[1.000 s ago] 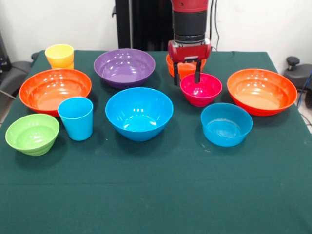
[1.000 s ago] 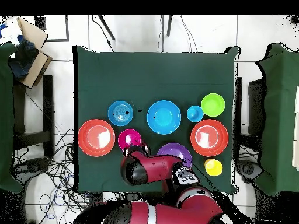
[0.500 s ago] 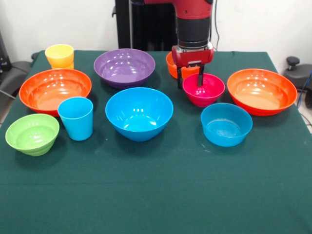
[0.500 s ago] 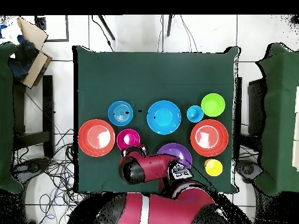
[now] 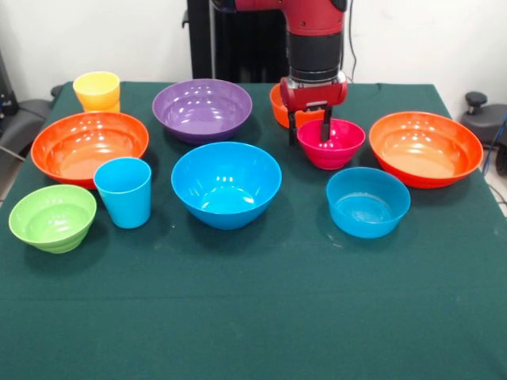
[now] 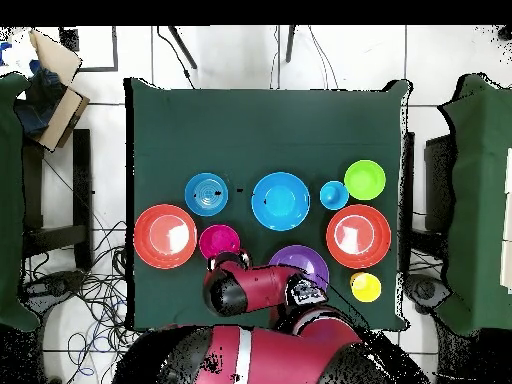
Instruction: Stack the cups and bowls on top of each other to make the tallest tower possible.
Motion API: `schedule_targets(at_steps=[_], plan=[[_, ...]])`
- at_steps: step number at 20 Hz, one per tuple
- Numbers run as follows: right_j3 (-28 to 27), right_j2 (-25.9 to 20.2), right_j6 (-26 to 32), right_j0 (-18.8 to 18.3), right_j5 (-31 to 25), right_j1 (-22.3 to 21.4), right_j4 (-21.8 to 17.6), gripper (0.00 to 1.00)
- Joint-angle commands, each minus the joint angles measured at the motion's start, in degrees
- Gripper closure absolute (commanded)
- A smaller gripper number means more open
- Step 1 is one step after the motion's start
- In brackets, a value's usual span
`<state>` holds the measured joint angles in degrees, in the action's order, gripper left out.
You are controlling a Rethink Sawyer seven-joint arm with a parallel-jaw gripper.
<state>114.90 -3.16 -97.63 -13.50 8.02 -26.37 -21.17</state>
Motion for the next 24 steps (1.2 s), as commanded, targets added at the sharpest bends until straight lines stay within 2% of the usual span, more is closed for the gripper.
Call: schedule_targets(at_steps=[1,12,13,16,24], plan=[[-6.53,-2.11,-8.2,1.35,3.45,1.21,1.21,0.0],[-6.55,-0.73,-8.59,2.65,3.26,0.72,1.88,0.0],[-6.66,-0.39,-8.5,2.95,3.06,0.67,1.86,1.0],[-6.57,1.05,-9.06,4.27,2.23,0.57,3.17,1.0],[-7.29,1.17,-8.88,4.48,0.51,-0.35,2.82,1.0]])
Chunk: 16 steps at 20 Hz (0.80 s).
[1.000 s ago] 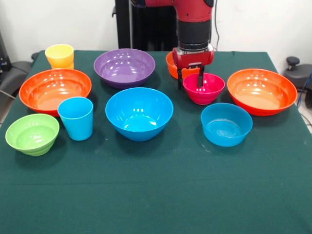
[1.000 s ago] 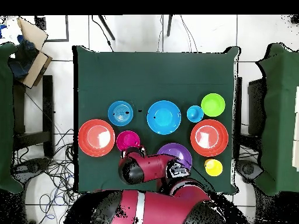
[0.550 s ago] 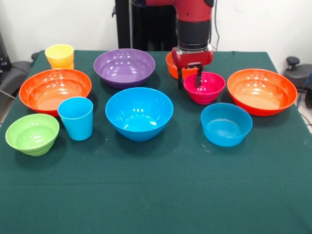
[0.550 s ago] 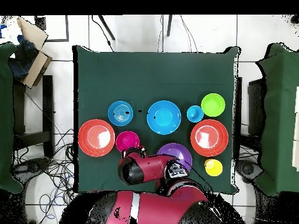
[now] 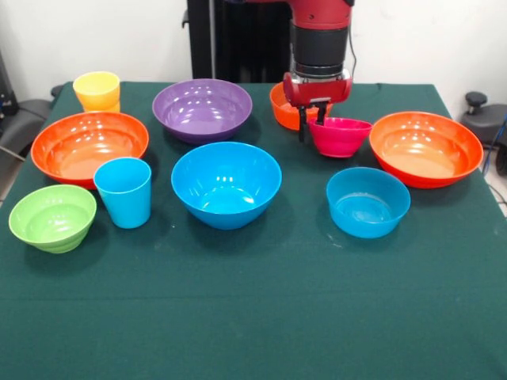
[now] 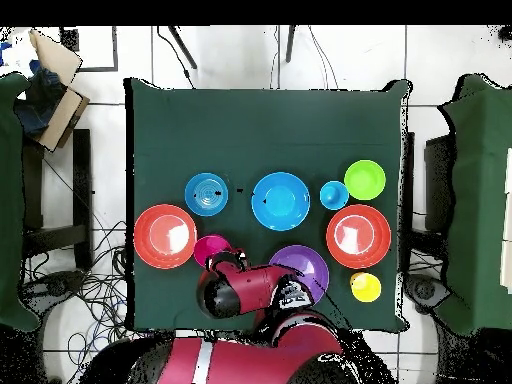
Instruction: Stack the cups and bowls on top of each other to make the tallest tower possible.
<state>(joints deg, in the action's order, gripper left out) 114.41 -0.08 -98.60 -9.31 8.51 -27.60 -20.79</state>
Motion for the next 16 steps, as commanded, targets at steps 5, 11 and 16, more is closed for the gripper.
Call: schedule_targets(at_steps=[5,11,16], plan=[[-5.95,-2.7,-8.34,-0.3,-1.46,-0.21,2.9,1.0],[2.06,-5.94,-10.52,-2.21,-7.46,-11.06,5.09,1.0],[6.5,-7.7,-8.81,-2.9,-19.63,-23.14,9.39,1.0]])
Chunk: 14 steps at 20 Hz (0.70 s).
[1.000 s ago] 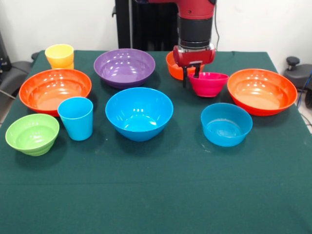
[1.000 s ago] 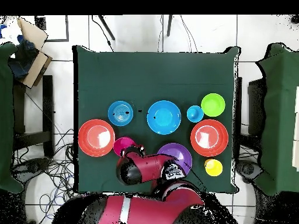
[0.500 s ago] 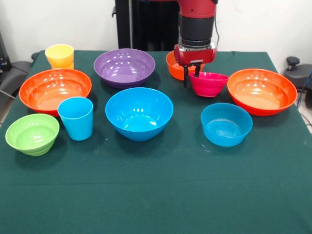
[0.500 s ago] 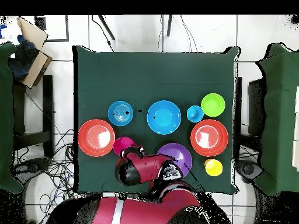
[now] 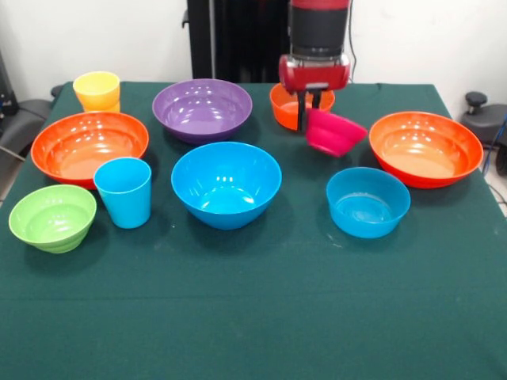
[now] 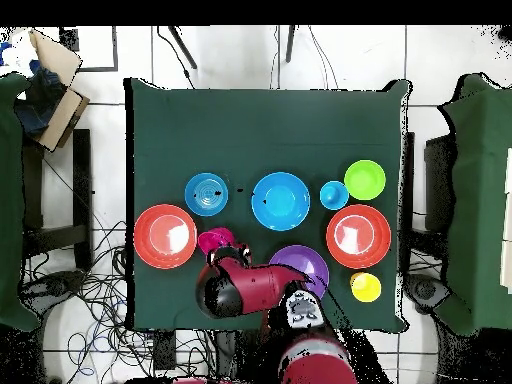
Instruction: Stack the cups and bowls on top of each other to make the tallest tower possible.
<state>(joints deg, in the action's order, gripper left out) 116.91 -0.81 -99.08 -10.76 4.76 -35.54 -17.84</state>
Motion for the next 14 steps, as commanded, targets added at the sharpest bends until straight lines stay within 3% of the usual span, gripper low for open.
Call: schedule_targets(at_steps=[1,5,8,12,14], plan=[[4.42,-7.52,-7.53,-1.81,-18.75,-17.51,7.52,1.0],[4.7,-8.23,-4.88,-2.32,-26.7,-23.54,10.87,1.0],[3.91,-8.78,-3.19,-3.0,-29.5,-24.76,12.04,1.0],[2.79,-10.14,-1.26,-5.93,-27.58,-22.76,11.78,1.0],[2.48,-13.69,1.92,-10.84,-26.14,-20.14,11.33,1.0]])
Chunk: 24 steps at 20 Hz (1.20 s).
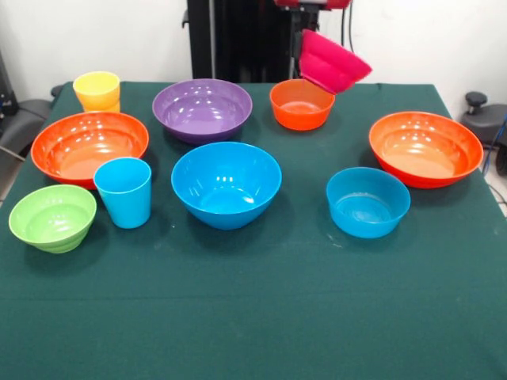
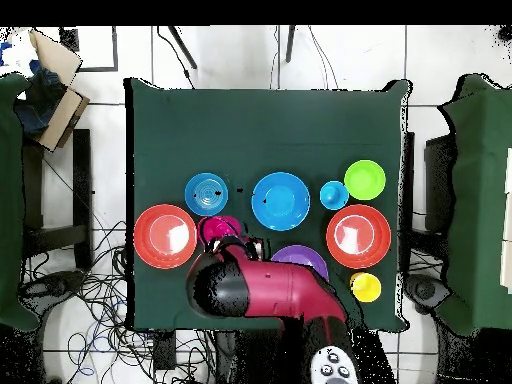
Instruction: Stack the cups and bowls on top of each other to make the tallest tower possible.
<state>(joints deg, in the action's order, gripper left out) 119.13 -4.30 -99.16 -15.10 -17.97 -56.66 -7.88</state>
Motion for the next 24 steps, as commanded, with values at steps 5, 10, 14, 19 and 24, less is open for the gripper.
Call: schedule_targets(at_steps=[5,10,14,19,24], plan=[[-0.85,-13.43,6.41,-12.01,-6.83,-0.5,-0.35,1.0],[-1.9,-15.13,6.22,-14.61,-5.63,0.93,-2.89,1.0],[-3.11,-15.79,5.71,-15.67,-3.96,3.29,-4.78,1.0],[-4.6,-15.93,4.69,-16.39,0.08,7.65,-7.57,1.0],[-5.7,-15.03,2.41,-15.59,3.41,10.63,-10.35,1.0]])
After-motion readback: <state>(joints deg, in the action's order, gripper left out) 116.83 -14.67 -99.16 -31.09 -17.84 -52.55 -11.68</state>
